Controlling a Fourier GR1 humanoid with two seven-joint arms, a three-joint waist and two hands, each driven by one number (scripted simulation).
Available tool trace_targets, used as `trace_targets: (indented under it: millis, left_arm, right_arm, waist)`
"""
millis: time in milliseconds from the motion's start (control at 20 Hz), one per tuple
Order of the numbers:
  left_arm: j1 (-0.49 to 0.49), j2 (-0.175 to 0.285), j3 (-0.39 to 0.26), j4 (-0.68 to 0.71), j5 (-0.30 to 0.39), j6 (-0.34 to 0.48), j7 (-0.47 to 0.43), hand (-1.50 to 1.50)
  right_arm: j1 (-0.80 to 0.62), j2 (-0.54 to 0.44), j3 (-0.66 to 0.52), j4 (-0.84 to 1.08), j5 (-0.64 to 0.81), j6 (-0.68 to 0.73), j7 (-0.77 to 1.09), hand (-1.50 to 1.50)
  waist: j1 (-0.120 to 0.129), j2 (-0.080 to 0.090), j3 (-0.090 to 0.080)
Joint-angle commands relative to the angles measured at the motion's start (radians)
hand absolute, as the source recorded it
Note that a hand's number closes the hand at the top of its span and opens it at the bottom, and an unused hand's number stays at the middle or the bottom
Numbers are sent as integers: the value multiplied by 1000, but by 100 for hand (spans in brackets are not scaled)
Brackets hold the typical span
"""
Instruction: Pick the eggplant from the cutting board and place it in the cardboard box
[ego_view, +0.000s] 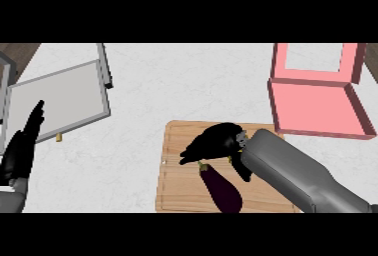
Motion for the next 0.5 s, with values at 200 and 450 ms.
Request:
trace_targets:
  millis: [200,450]
  left_arm:
    - [-52,-9,33,28,-24,-25,27,0]
    - [-55,-20,53,40,-30,-51,11,0]
  right_arm:
    - [70,43,-7,-109,-10,112,-17,-150]
    - [79,-2,-45,-215,-37,178,-14,-150]
  waist:
    - [-6,-1,0]
    - [-6,-1,0]
